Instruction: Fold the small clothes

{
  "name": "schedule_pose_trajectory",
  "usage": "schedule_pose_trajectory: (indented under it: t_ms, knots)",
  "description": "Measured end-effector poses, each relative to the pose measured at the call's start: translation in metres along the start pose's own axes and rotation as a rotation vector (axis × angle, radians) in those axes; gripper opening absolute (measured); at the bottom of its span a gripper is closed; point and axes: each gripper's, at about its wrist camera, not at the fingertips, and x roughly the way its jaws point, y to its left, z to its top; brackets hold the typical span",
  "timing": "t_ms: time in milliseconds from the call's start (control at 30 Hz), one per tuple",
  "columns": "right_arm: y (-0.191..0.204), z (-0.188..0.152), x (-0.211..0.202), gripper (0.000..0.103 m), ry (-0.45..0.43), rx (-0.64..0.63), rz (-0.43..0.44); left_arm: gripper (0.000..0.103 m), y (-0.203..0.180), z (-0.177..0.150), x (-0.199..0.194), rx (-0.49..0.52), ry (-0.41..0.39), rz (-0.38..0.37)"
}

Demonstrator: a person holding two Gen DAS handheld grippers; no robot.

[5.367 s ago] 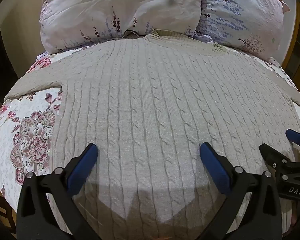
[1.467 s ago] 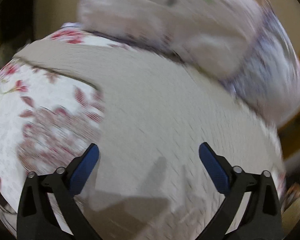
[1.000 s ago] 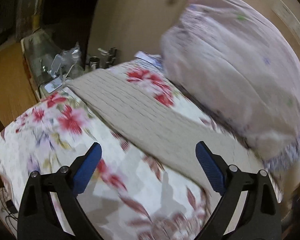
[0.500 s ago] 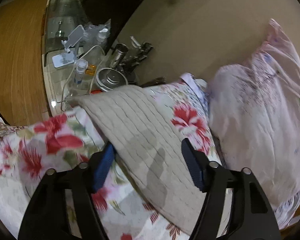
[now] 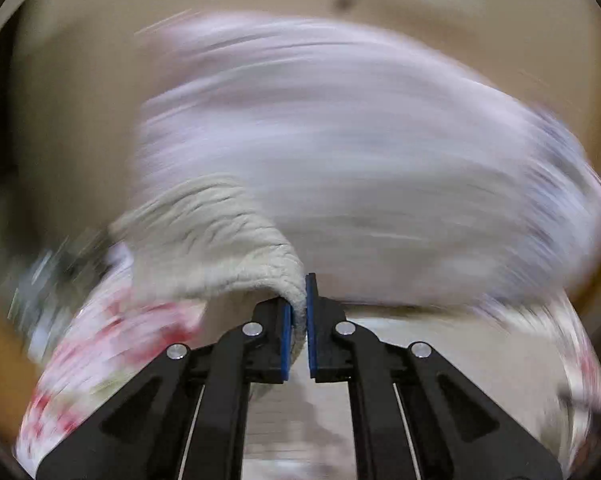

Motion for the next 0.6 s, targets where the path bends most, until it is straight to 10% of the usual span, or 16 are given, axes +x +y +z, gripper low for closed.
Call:
schedule_pose_trajectory:
  t_ms: [133,233,333,467,600]
  knots:
    - [-0.034,0.007,-0.015,0.073,-0.025,0.047,-0.039,0.036,-0.162,-0.034,0.018,0.226,0.133,-0.291]
    - [-0.058,0.006,-0.031,0.073,-0.028,0.085,-0.058,0.046,-0.201,-0.077,0.02,0.335,0.219,-0.277]
    - [-0.079,-0.004,-0.052,0.073,-0.024,0.113,-0.066,0.065,-0.162,-0.111,0.002,0.275,0.266,-0.154]
    - [-0.109,-0.034,-0.069,0.068,0.064,0.202,-0.005,0.066,-0.058,-0.152,-0.021,0.026,0.415,0.034]
    - [-0.116,-0.072,-0.069,0.048,0.204,0.267,0.118,0.063,-0.005,-0.19,-0.045,-0.221,0.523,-0.002]
